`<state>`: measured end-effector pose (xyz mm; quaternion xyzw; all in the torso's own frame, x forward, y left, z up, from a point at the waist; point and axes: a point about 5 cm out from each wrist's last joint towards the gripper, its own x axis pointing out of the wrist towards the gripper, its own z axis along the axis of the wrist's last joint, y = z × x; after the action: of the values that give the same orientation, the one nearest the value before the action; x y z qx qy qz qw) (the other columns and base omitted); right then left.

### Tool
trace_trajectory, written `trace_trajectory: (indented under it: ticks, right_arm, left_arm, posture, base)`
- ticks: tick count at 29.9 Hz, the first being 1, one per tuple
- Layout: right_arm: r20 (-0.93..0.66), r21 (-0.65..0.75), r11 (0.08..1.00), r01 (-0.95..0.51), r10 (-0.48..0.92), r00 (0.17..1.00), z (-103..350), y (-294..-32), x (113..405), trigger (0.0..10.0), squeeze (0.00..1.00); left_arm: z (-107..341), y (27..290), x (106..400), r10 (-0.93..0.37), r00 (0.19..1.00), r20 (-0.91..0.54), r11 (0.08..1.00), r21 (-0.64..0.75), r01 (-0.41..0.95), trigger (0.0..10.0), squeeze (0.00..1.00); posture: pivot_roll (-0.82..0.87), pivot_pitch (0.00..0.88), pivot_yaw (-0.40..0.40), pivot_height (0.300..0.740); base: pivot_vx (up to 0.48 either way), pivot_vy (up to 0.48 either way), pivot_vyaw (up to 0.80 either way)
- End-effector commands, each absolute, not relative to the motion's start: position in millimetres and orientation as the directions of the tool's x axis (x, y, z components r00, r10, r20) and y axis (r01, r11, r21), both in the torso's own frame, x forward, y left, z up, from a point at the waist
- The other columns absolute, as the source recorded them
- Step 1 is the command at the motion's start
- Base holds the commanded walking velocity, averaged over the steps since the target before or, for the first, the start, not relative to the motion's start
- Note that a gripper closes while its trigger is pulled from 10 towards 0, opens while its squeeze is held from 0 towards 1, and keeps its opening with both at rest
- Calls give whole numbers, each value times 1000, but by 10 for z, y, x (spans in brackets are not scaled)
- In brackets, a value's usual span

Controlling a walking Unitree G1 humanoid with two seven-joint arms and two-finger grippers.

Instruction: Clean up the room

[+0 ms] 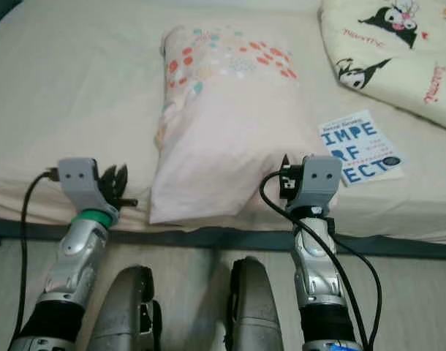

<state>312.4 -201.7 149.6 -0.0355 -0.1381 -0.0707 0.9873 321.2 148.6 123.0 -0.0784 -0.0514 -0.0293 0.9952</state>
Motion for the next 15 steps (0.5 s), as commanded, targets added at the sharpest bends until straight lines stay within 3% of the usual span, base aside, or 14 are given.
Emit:
trace_trajectory:
  ticks: [1, 6, 9, 13, 14, 15]
  right_arm:
    - [313, -53, 985, 165, -140, 939, 1550, -2072, 3113, 10000, 0]
    - [344, -57, 978, 200, -169, 924, 1644, -2156, 3142, 10000, 0]
    - [342, -7, 967, 254, -236, 909, 1873, -2419, 3273, 10000, 0]
    - [333, 4, 968, 252, -239, 912, 1913, -2465, 3304, 10000, 0]
    - [313, 19, 966, 257, -250, 916, 1945, -2527, 3338, 10000, 1000]
    - [313, 19, 966, 257, -250, 916, 1945, -2527, 3338, 10000, 1000]
  left_arm:
    - [1161, 1488, 3176, -51, 996, 79, 983, -171, 63, 10000, 0]
    - [1155, 1491, 3192, -45, 997, 67, 981, -184, 56, 10000, 0]
    - [1209, 1428, 3322, -73, 996, 43, 947, -309, 83, 10000, 0]
    - [1239, 1404, 3356, -86, 995, 49, 933, -347, 98, 10000, 0]
    - [1275, 1366, 3395, -118, 991, 56, 909, -396, 131, 10000, 1000]
    - [1275, 1366, 3395, -118, 991, 56, 909, -396, 131, 10000, 1000]
  posture:
    - [10, 222, 36, 594]
    - [12, 217, 33, 594]
    - [8, 207, 32, 594]
    - [8, 207, 32, 594]
    - [7, 202, 34, 594]
    - [7, 202, 34, 594]
  base:
    - [0, 0, 0]
    - [0, 0, 0]
    - [0, 0, 0]
    - [0, 0, 0]
    - [0, 0, 0]
    - [0, 0, 0]
